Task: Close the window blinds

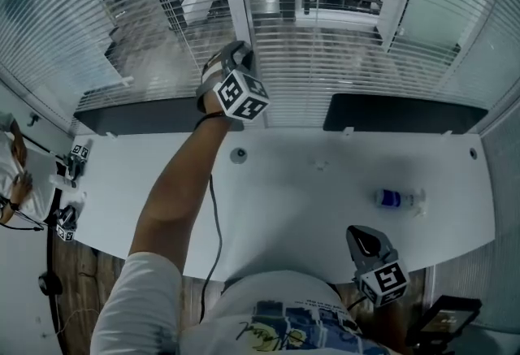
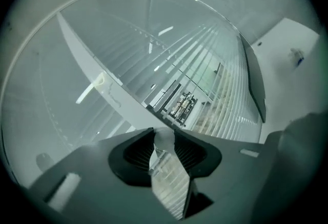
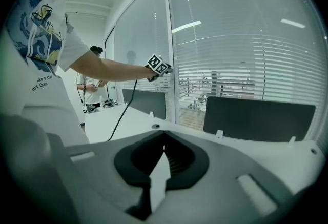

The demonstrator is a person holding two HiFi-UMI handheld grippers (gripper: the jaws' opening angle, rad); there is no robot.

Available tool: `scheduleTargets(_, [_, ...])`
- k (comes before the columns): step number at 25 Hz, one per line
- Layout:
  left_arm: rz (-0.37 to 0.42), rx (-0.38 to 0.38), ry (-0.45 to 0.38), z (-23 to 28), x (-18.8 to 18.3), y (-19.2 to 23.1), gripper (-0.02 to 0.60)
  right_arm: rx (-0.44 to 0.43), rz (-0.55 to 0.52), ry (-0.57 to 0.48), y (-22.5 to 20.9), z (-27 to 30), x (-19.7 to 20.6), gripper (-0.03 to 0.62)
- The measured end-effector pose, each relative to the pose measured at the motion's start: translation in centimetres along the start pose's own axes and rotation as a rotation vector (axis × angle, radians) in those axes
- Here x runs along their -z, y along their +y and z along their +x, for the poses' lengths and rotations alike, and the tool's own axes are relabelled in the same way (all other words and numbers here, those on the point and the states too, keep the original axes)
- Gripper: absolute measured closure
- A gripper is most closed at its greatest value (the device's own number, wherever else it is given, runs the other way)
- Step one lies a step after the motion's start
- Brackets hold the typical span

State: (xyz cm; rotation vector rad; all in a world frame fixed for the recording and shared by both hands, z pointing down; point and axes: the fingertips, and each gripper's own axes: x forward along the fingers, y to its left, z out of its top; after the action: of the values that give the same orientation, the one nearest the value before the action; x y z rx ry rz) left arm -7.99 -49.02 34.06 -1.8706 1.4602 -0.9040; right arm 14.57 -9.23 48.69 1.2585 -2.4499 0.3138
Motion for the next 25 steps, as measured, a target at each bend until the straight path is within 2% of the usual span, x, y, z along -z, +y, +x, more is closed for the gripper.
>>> scheduleTargets(10, [-0.347, 0.02, -0.001, -0.2, 0.3, 0.9, 0.456, -0.006, -0.001, -0.003, 0.1, 0.3, -0.3, 0.591])
scheduleTargets(19, [-0.755, 0.033, -0.014, -0.5, 0.7, 1.6, 0.456, -0.011, 0.001, -0.003, 0.0, 0.2, -0.1, 0.591])
scheduleTargets(23, [-0.965, 0.065, -0.025, -0.6, 1.0, 1.9, 0.456, -0.015, 0.002, 0.002, 0.3, 0.3, -0.2, 0.591])
scheduleTargets(25, [-1.005, 0.07, -0.029, -0.7, 1.1, 2.0, 0.456, -0.015, -0.001, 0.003, 0.3, 0.3, -0.2, 0.591])
